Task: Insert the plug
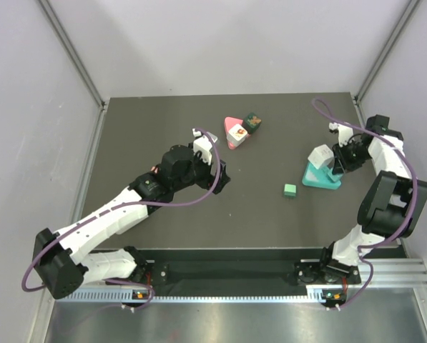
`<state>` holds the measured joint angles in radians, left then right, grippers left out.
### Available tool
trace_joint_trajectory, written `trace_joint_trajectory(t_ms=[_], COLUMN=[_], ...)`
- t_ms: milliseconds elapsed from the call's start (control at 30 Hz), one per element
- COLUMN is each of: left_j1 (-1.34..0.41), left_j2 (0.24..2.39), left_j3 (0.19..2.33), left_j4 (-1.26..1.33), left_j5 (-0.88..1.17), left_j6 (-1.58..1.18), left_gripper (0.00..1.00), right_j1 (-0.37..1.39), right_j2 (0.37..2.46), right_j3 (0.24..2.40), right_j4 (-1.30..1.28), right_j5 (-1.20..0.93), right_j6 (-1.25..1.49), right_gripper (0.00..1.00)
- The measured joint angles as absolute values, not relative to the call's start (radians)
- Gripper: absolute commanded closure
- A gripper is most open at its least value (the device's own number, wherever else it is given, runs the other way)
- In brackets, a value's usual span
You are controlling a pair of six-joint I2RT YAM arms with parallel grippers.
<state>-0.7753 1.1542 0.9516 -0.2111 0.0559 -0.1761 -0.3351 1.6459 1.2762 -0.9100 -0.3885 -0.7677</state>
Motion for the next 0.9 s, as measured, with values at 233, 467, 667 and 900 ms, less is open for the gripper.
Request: trace_joint_trajectory(t_ms=[233, 467, 667, 900], left_j1=[-0.775, -0.775, -0.777, -0.779], left_j2=[1.145, 1.12, 1.11, 1.087], left_j3=[0.952, 0.952, 0.952, 0.952], left_j4=[-0.212, -0.211, -0.211, -0.212], left_j5=[0.056, 0.06, 0.063, 0.059], left_j6=[-0.176, -0.176, -0.176, -0.174], left_gripper=[0.14, 0.14, 0.13, 0.13], right_j1=[-0.334, -0.334, -0.332, -0.334], right_j2=[1.654, 1.583, 1.53, 1.565], right_j3=[1.261, 1.167, 1.09, 1.087], right_j4=[-0.884, -0.788, -0.694, -0.667], right_j5=[-0.399, -0.403, -0.403, -0.423], right_j6=[-0.747, -0.713, -0.676, -0.649], right_gripper=[1.0, 1.0, 1.0, 1.0])
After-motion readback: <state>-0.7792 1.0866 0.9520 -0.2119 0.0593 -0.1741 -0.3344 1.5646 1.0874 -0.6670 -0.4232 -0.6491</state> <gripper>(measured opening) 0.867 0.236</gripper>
